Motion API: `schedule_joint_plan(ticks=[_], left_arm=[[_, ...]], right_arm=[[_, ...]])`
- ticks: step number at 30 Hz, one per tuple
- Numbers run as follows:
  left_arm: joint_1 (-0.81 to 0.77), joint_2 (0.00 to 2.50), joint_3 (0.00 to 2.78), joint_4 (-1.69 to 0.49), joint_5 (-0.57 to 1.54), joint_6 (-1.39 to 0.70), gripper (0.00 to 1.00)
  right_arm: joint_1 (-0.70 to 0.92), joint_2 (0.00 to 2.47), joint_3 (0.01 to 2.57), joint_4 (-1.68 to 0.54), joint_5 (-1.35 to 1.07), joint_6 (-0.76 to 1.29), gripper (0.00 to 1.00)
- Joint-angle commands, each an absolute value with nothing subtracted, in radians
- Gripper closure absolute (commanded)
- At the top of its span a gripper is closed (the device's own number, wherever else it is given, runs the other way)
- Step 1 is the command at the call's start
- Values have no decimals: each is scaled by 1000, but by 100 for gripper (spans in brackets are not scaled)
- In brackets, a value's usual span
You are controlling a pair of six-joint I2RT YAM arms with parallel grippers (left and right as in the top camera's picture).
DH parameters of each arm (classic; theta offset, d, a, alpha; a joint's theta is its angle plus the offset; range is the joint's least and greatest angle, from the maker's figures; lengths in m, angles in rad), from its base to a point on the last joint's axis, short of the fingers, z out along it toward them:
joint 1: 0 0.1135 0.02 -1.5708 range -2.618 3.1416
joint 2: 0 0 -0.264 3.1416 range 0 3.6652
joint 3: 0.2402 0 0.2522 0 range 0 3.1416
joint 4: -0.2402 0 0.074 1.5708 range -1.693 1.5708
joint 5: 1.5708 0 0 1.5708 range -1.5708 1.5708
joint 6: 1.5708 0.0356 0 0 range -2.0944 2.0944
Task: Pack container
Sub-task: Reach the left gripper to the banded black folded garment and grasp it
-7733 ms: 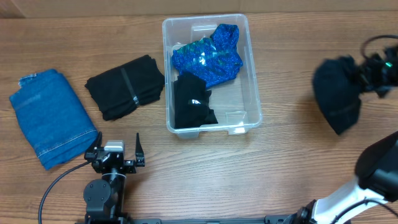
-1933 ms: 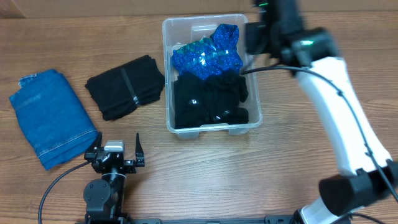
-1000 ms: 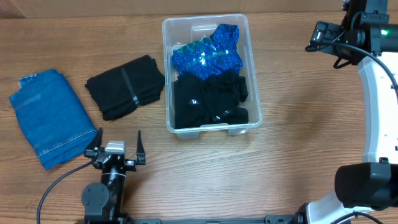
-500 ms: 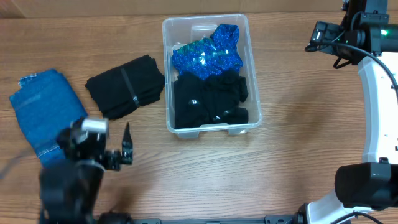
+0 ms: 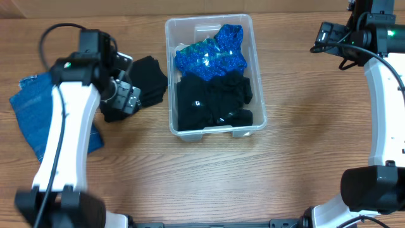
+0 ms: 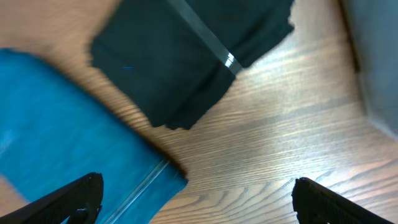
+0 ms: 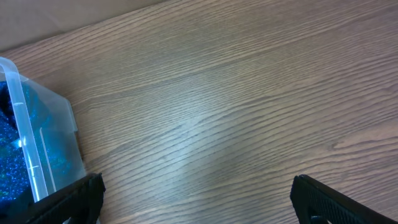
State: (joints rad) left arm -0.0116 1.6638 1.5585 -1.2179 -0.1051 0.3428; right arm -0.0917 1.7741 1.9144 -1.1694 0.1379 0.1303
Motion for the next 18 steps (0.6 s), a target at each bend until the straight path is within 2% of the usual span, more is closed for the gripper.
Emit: schedule_joint_plan(ticks=[1, 7, 11, 18], left_arm=[[-14, 1787, 1581, -1222, -55, 452, 0], [-14, 1879, 1581, -1077, -55, 663, 16], [-12, 1925, 1579, -1037, -60, 746, 18], [-12, 2050, 1579, -966, -79, 749, 18]], right_arm=[[-94, 1768, 1916, -1166, 141, 134, 0], [-94, 1768, 1916, -1166, 141, 134, 0], [-94, 1768, 1916, -1166, 141, 134, 0], [-94, 1768, 1916, -1165, 141, 134, 0]])
